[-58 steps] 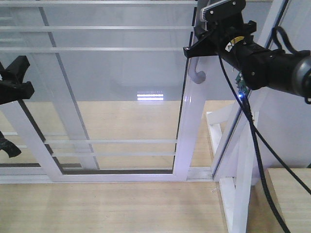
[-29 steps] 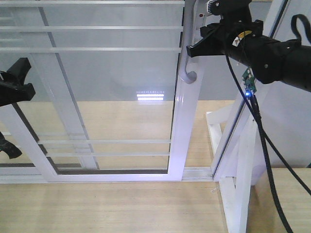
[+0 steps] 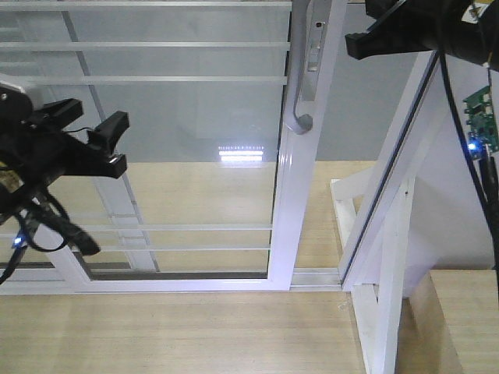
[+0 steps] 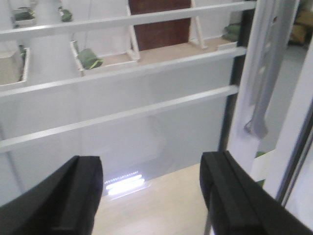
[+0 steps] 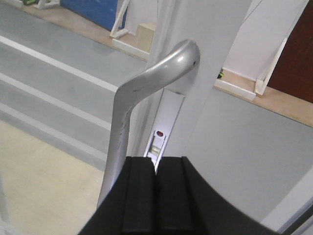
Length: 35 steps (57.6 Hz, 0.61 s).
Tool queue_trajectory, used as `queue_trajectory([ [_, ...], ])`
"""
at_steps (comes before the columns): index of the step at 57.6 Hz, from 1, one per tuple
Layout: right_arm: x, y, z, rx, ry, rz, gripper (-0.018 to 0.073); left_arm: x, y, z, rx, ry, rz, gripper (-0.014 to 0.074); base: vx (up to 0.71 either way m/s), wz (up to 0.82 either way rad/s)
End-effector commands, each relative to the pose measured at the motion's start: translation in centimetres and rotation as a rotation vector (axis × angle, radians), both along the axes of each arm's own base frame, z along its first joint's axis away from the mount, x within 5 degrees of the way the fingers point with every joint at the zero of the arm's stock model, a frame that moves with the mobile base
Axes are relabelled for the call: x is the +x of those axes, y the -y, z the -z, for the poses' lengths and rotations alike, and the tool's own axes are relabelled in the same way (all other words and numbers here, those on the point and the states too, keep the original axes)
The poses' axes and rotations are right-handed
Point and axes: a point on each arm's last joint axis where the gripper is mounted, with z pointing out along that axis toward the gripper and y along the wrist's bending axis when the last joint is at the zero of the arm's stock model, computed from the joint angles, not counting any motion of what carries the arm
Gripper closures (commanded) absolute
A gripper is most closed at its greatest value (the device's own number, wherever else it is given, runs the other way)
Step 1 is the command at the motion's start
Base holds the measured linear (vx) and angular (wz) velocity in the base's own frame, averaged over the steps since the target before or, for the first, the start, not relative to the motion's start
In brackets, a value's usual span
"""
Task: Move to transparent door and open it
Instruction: 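Move the left gripper to the silver handle and grasp it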
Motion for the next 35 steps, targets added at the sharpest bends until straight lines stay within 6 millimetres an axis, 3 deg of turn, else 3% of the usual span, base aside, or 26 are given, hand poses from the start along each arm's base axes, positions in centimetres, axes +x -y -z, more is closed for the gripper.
queue_trajectory([
  [1, -2.0, 0.8, -2.3, 0.035, 0.133, 0.006, 0.0564, 1.7, 1.9, -2.7, -0.144, 0.144, 0.091, 0.0052, 0.0, 0.0],
  [16, -5.9, 2.1, 2.8, 0.036, 0.132, 0.016, 0.0563, 5.8, 8.1, -3.8, -0.161, 0.173, 0.338, 0.0052, 0.0, 0.0],
  [35, -8.1, 2.9, 6.5, 0.061, 0.04, 0.034, 0.0563, 8.0, 15.7, -4.8, -0.168, 0.202, 0.473, 0.0052, 0.0, 0.0],
])
